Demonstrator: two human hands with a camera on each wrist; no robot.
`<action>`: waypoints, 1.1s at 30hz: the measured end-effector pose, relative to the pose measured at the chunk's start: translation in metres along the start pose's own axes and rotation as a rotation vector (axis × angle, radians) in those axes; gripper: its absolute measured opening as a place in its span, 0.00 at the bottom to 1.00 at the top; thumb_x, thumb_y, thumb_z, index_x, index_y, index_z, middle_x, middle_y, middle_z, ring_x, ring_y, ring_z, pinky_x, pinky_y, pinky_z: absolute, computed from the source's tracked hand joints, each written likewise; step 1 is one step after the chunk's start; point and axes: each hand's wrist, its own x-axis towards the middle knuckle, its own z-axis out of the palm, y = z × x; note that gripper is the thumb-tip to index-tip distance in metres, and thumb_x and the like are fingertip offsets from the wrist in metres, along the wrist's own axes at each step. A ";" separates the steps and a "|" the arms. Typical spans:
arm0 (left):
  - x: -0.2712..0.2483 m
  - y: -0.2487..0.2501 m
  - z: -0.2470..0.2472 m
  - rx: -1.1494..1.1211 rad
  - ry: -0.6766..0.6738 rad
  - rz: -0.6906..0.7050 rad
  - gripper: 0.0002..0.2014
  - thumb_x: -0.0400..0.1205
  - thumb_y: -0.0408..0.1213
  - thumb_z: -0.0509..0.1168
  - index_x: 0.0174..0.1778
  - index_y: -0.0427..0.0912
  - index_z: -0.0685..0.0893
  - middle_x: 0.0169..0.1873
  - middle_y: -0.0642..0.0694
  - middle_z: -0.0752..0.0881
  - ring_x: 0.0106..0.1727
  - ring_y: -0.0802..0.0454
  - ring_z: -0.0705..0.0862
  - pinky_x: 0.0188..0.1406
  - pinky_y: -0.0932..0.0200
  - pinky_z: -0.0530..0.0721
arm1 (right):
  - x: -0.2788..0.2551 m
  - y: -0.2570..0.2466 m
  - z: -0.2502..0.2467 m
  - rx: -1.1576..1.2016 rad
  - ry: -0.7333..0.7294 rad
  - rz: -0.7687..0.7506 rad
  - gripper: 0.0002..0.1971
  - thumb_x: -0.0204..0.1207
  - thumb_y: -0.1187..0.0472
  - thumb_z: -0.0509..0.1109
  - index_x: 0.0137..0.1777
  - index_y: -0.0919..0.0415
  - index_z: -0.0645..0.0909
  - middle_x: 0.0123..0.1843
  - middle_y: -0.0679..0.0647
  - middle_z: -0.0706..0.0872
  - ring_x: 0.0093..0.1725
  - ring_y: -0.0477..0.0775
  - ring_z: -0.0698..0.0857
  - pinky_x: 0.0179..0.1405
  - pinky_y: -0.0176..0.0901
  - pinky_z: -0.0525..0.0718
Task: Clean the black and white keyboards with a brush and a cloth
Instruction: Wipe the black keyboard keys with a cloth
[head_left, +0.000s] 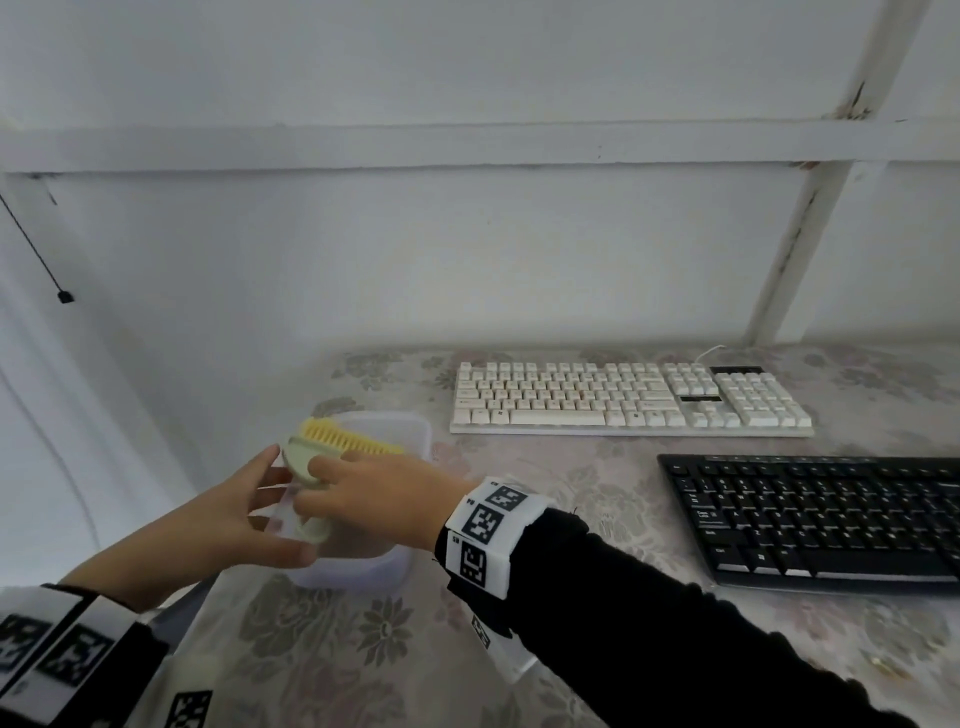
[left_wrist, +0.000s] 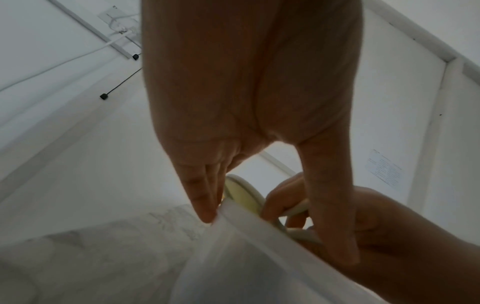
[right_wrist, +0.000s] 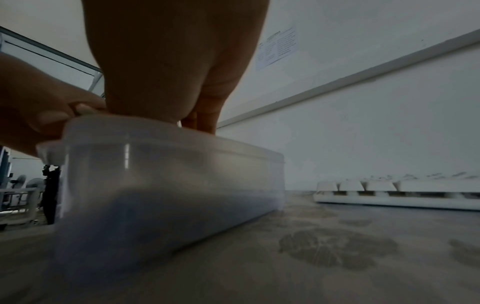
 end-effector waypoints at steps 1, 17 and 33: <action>0.001 -0.002 -0.001 0.014 -0.009 0.005 0.54 0.34 0.59 0.86 0.56 0.75 0.66 0.59 0.66 0.79 0.59 0.69 0.81 0.49 0.66 0.82 | 0.000 0.000 0.003 -0.008 0.011 -0.011 0.19 0.81 0.61 0.63 0.72 0.57 0.73 0.69 0.59 0.72 0.63 0.60 0.78 0.51 0.46 0.78; 0.022 -0.015 -0.015 0.184 -0.089 -0.018 0.77 0.39 0.57 0.87 0.80 0.64 0.43 0.70 0.60 0.67 0.72 0.58 0.70 0.63 0.59 0.78 | -0.007 0.031 0.004 0.073 -0.133 0.514 0.03 0.79 0.62 0.61 0.48 0.58 0.76 0.39 0.51 0.78 0.50 0.59 0.80 0.70 0.64 0.60; 0.019 -0.015 -0.020 0.178 0.106 0.064 0.73 0.35 0.68 0.81 0.79 0.61 0.54 0.64 0.57 0.72 0.59 0.63 0.78 0.52 0.62 0.81 | 0.022 0.025 0.023 0.356 -0.159 0.773 0.14 0.78 0.69 0.57 0.63 0.64 0.72 0.63 0.62 0.79 0.68 0.64 0.70 0.66 0.74 0.59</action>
